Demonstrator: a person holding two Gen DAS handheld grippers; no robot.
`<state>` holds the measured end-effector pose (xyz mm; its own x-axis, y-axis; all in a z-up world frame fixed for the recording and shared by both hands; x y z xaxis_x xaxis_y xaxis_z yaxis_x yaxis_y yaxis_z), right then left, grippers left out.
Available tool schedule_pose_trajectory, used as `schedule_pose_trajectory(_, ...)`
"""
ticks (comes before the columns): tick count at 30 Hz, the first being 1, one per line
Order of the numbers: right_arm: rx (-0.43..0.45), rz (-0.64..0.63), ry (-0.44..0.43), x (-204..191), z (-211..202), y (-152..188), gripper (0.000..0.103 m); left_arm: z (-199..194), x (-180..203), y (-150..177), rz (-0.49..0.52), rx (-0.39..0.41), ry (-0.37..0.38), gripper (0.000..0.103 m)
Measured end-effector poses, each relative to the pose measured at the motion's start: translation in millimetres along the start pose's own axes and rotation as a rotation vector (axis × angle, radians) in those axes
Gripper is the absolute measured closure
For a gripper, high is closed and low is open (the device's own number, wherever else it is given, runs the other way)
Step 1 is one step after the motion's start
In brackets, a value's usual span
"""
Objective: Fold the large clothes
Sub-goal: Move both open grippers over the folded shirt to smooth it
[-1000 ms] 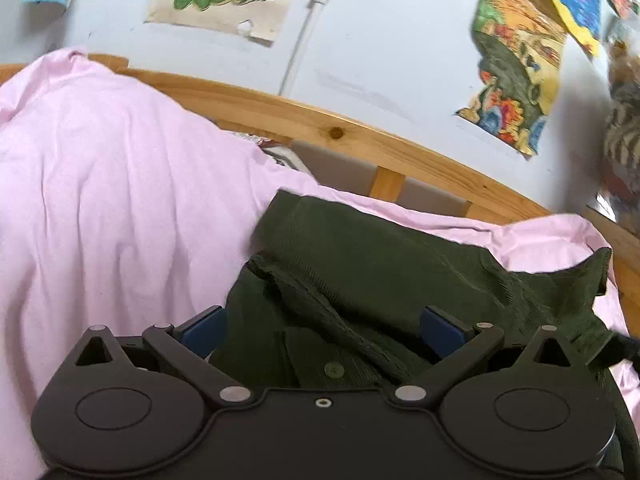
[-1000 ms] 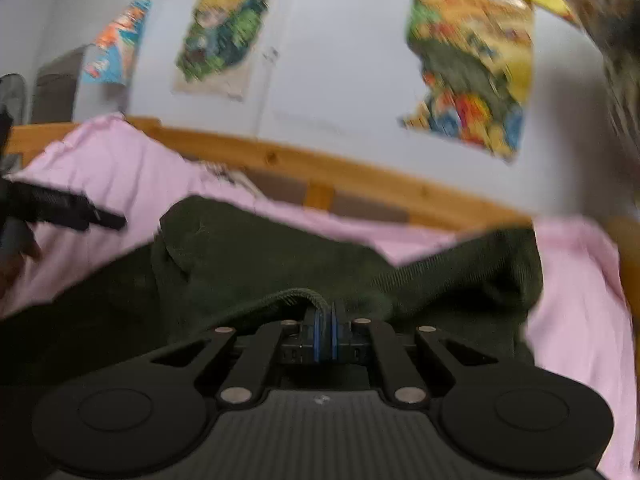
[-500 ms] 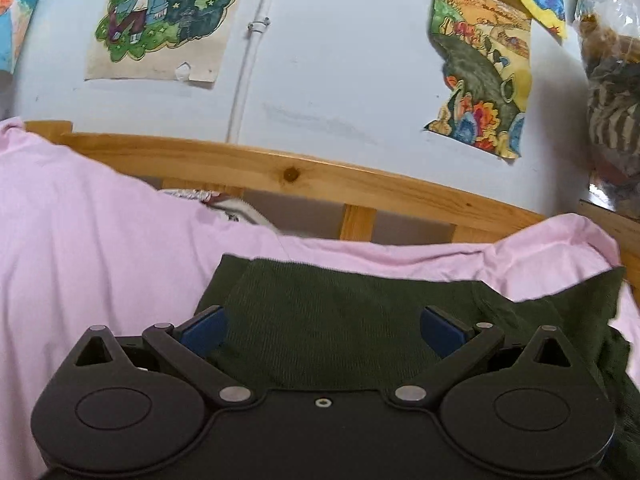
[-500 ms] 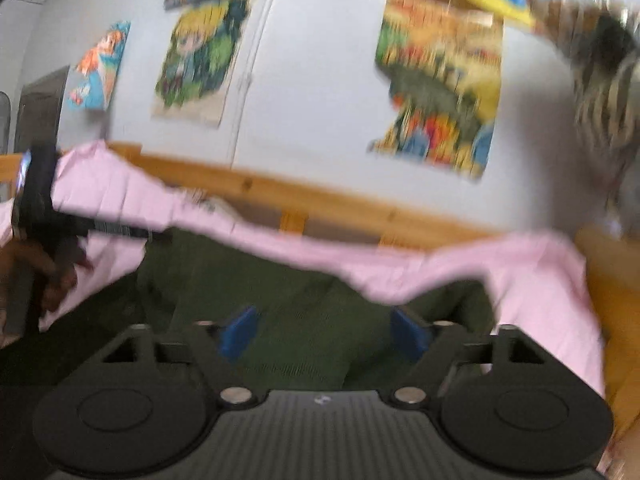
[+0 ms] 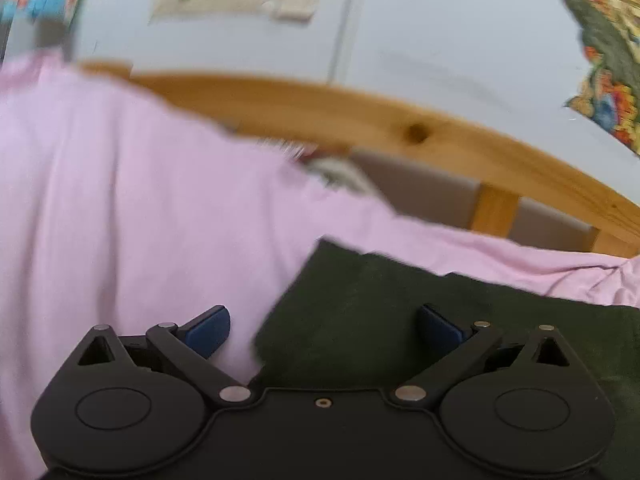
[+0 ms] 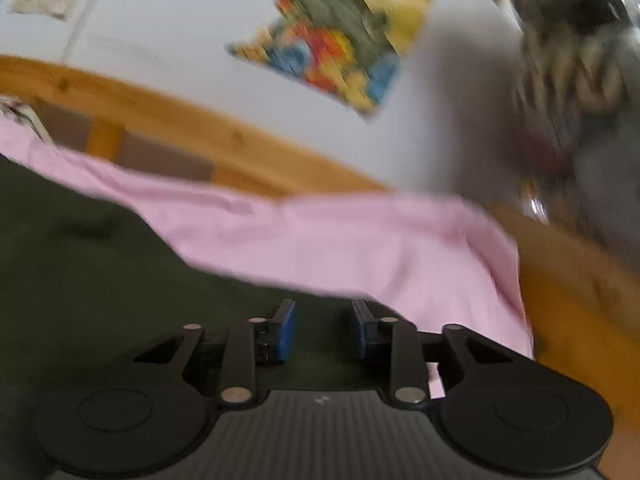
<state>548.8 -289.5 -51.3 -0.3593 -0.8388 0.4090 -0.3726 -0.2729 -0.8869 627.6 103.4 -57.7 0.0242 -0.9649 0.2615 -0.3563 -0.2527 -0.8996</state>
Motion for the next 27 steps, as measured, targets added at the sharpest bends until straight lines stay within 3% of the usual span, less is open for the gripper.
schedule_pose_trajectory(5, 0.016, 0.099, -0.041, -1.4, 9.8, 35.5, 0.070, 9.2, 0.9, 10.7, 0.086, -0.016, -0.010, 0.001)
schedule_pose_trajectory(11, -0.030, 0.146, -0.093, 16.7, -3.2, 15.6, 0.062, 1.7, 0.0, 9.1, 0.096, -0.035, -0.030, 0.001)
schedule_pose_trajectory(13, 0.041, 0.149, -0.081, 18.3, -27.6, -8.2, 0.030, -16.6, -2.1, 7.5, 0.060, -0.037, -0.047, 0.001)
schedule_pose_trajectory(15, 0.138, 0.125, -0.143, 5.2, -55.4, -23.2, 0.016, -35.0, 1.5, 9.6, 0.026, -0.037, 0.018, 0.001)
schedule_pose_trajectory(18, 0.172, 0.033, -0.278, -35.3, -77.4, -32.8, 0.015, -52.1, 22.6, 18.1, 0.092, -0.042, 0.106, 0.001)
schedule_pose_trajectory(20, 0.159, -0.003, -0.315, -58.5, -80.0, -28.2, 0.014, -53.2, 39.6, 29.5, 0.174, -0.072, 0.142, 0.001)
schedule_pose_trajectory(24, 0.094, -0.051, -0.279, -85.4, -66.4, 5.1, 0.013, -42.2, 54.4, 67.0, 0.351, -0.169, 0.122, 0.001)
schedule_pose_trajectory(27, 0.037, 0.018, -0.304, -74.8, -60.3, 9.8, 0.011, -45.8, 44.3, 74.6, 0.298, -0.169, 0.158, 0.000)
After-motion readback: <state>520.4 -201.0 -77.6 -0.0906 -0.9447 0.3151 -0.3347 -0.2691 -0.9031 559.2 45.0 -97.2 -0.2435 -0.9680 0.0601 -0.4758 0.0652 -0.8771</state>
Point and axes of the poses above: each gripper's, at about its wrist camera, not at the fingertips, and z roughly the way its jaws point, x to its right, y to its underside, the point moved 7 cm from there along z, roughly the way its jaws point, and after that the axes turned 11 degrees about y, right-handed, at the moved point
